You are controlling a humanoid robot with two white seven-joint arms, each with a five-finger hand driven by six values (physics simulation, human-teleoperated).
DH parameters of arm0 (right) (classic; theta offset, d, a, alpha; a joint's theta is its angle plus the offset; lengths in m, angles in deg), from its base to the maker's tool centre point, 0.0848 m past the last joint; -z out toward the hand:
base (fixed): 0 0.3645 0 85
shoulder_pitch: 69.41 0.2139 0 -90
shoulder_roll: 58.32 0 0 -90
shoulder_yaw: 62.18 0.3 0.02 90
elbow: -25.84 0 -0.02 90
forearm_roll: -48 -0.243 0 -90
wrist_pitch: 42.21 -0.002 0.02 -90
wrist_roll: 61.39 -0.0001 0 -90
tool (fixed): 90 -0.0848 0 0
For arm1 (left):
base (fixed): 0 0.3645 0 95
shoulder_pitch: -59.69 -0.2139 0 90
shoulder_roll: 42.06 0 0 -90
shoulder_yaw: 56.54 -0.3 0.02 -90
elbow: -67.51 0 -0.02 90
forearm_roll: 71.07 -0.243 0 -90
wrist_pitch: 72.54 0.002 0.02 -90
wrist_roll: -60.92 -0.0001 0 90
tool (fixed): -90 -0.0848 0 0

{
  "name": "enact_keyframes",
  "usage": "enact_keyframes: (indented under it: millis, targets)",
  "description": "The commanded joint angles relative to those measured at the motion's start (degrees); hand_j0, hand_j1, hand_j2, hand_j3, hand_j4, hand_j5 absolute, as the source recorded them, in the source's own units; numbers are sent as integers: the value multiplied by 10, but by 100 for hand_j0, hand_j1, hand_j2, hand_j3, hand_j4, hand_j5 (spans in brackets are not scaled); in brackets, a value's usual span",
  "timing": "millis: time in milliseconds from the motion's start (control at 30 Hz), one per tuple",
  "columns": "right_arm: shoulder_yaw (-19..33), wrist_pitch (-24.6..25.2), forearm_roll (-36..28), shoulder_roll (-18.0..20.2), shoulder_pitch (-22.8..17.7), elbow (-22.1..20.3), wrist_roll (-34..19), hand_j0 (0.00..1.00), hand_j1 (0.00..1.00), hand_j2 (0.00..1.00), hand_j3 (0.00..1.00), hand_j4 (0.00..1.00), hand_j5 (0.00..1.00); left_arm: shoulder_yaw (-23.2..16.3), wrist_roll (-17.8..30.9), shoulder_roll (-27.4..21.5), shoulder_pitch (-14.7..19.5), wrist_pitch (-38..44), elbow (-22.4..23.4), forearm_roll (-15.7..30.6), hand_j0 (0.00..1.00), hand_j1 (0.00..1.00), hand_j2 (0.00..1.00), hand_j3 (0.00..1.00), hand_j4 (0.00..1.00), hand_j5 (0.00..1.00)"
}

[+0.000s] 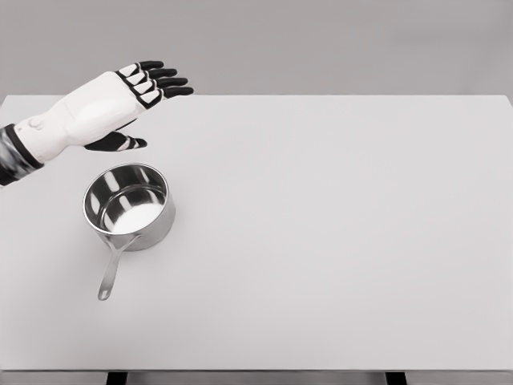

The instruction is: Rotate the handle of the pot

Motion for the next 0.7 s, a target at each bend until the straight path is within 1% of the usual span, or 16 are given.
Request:
enact_keyframes:
  millis: [0, 267, 300, 400, 467, 533, 667]
  targets:
    - [-4, 1, 5, 0, 0, 3, -1, 100, 100, 100, 100, 100, 100, 1, 0, -4, 0, 1, 0, 5, 100, 100, 100, 100, 100, 100]
    - [1, 1, 4, 0, 0, 1, -1, 100, 100, 100, 100, 100, 100, 9, 0, -4, 0, 1, -4, 13, 100, 100, 100, 100, 100, 100]
    - [1, 1, 4, 0, 0, 1, -1, 100, 100, 100, 100, 100, 100, 8, 0, -4, 0, 1, -8, 13, 100, 100, 100, 100, 100, 100]
    - [1, 1, 4, 0, 0, 1, -1, 100, 100, 100, 100, 100, 100, 6, 1, -11, -1, 1, -40, 13, 100, 100, 100, 100, 100, 100]
    - [1, 1, 4, 0, 0, 1, -1, 100, 100, 100, 100, 100, 100, 4, 2, -11, -25, 1, -54, 13, 100, 100, 100, 100, 100, 100]
    - [1, 1, 4, 0, 0, 1, -1, 100, 100, 100, 100, 100, 100, 1, 2, -9, -40, 1, -86, 13, 100, 100, 100, 100, 100, 100]
    - [1, 1, 4, 0, 0, 1, -1, 100, 100, 100, 100, 100, 100, -3, 3, -7, -62, 1, -86, 12, 100, 100, 100, 100, 100, 100]
